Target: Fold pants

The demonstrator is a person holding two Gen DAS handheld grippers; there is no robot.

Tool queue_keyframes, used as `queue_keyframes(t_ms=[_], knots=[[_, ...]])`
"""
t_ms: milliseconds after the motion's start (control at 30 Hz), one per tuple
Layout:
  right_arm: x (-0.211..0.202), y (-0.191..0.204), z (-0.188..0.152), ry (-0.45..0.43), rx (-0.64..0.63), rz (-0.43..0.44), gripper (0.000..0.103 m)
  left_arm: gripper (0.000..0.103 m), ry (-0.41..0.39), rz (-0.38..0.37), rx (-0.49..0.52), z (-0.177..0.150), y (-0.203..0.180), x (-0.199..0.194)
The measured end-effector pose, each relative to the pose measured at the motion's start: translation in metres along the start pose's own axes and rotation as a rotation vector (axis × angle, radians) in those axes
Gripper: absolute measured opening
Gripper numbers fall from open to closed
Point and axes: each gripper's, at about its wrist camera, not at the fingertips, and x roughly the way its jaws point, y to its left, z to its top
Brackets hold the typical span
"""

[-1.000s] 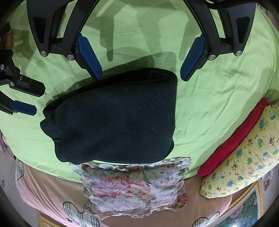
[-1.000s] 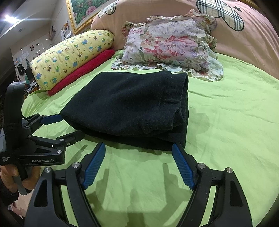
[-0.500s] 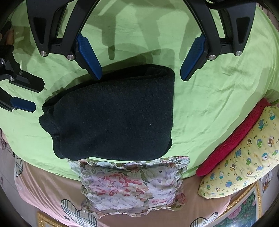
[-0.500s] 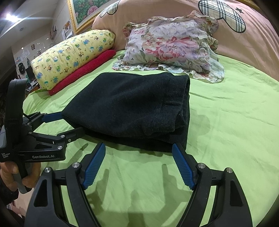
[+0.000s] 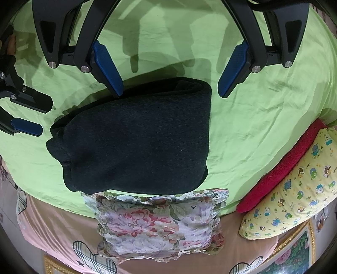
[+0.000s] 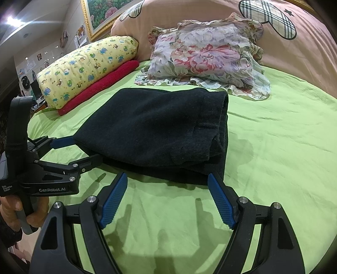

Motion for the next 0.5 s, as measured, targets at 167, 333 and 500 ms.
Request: queue_keyframes(t_ms=[167, 333, 500], knots=[[-0.0003, -0.0005, 0.0000, 0.000, 0.003, 0.001, 0.079, 0.092, 0.004, 0.005, -0.006, 0.0009, 0.0011, 0.0012], [-0.0012, -0.0020, 0.0012, -0.002, 0.001, -0.002, 0.079, 0.092, -0.010, 0.005, -0.021, 0.0032, 0.0045, 0.0007], [-0.0035, -0.0047, 0.0034, -0.009, 0.006, -0.008, 0.079, 0.092, -0.053, 0.025, -0.035, 0.0082, 0.0072, -0.0034]])
